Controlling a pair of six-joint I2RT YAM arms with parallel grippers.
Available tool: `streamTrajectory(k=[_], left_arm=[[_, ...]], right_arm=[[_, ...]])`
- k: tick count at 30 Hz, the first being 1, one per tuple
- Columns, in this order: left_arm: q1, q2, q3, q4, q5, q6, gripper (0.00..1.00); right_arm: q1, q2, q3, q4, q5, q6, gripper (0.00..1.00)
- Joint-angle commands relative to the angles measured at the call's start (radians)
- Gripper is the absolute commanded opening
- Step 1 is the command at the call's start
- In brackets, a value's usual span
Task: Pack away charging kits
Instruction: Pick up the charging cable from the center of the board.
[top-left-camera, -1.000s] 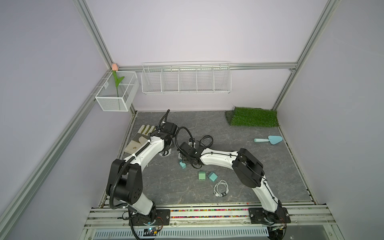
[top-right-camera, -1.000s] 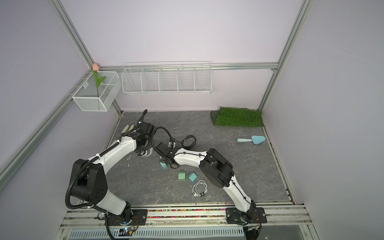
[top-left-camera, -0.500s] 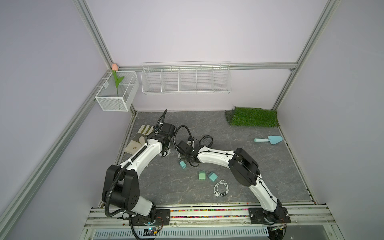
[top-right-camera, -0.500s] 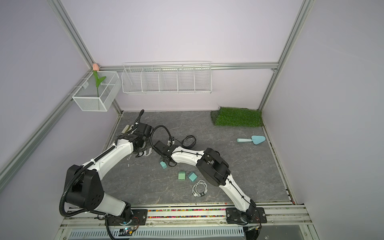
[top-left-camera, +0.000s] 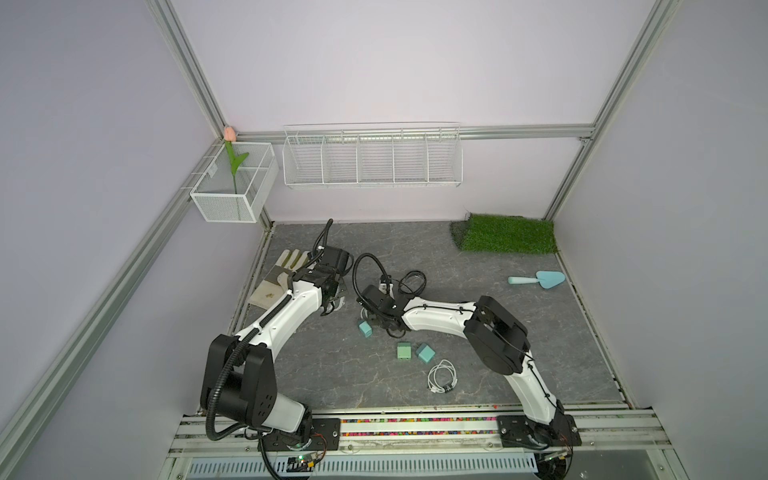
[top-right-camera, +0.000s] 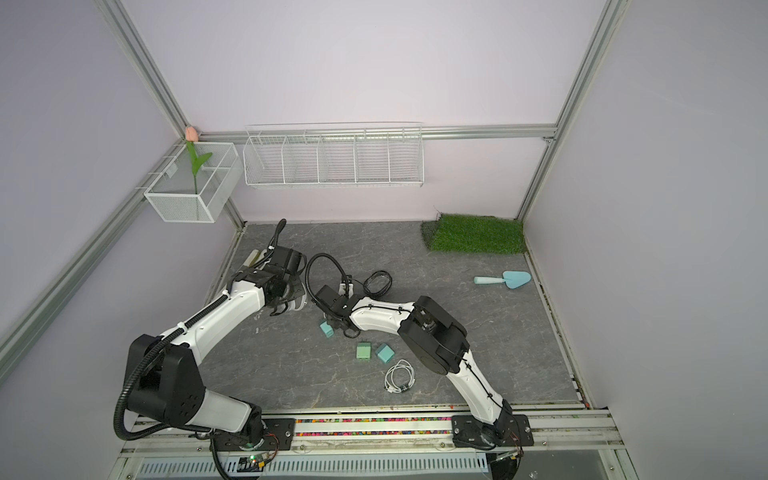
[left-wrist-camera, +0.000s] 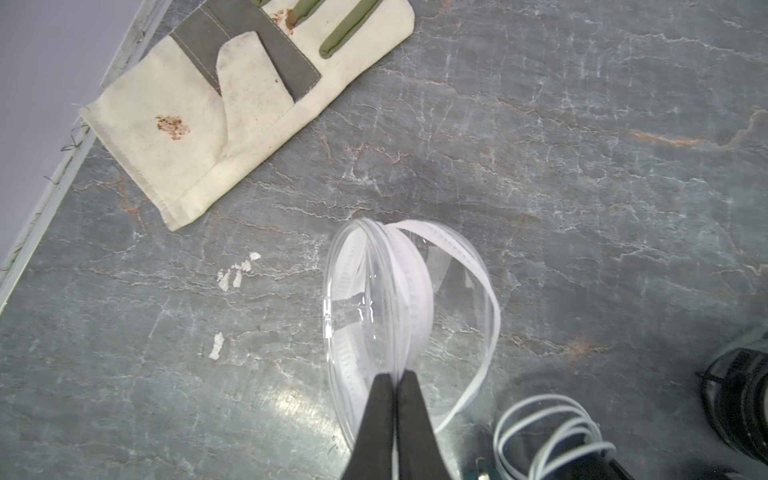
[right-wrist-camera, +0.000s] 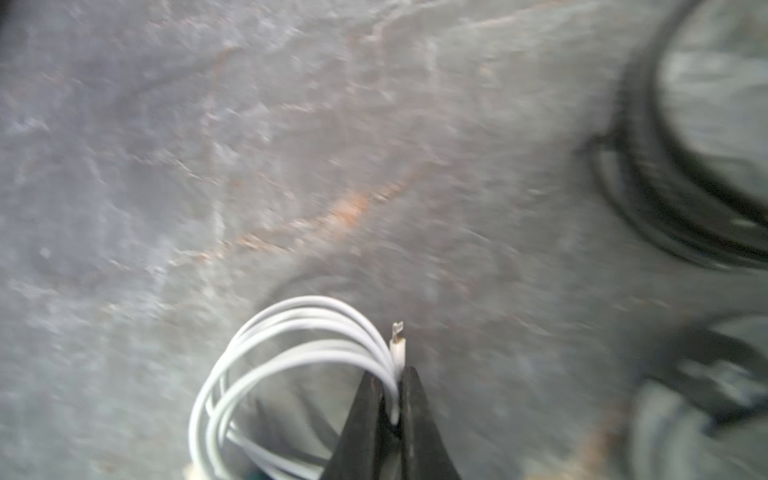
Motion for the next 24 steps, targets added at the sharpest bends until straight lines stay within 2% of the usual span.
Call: streamTrajectory(k=[1, 6, 16, 24], left_arm=[[0.0, 0.004, 0.0, 0.046, 0.069, 0.021, 0.0], [-0.006, 0.037, 0.002, 0.11, 0.187, 0.047, 0.0], [-0.125, 0.114, 0.052, 0.145, 0.213, 0.069, 0.0], [-0.126, 0.119, 0.025, 0.224, 0.37, 0.089, 0.0]], right_arm=[[-0.019, -0.085, -0.075, 0.031, 0.075, -0.078, 0.06], [-0.047, -0.192, -0.193, 0.092, 0.086, -0.137, 0.06], [-0.059, -0.361, -0.326, 0.288, -0.011, -0.29, 0.06], [-0.066, -0.306, -0.282, 0.338, -0.106, -0.32, 0.06]])
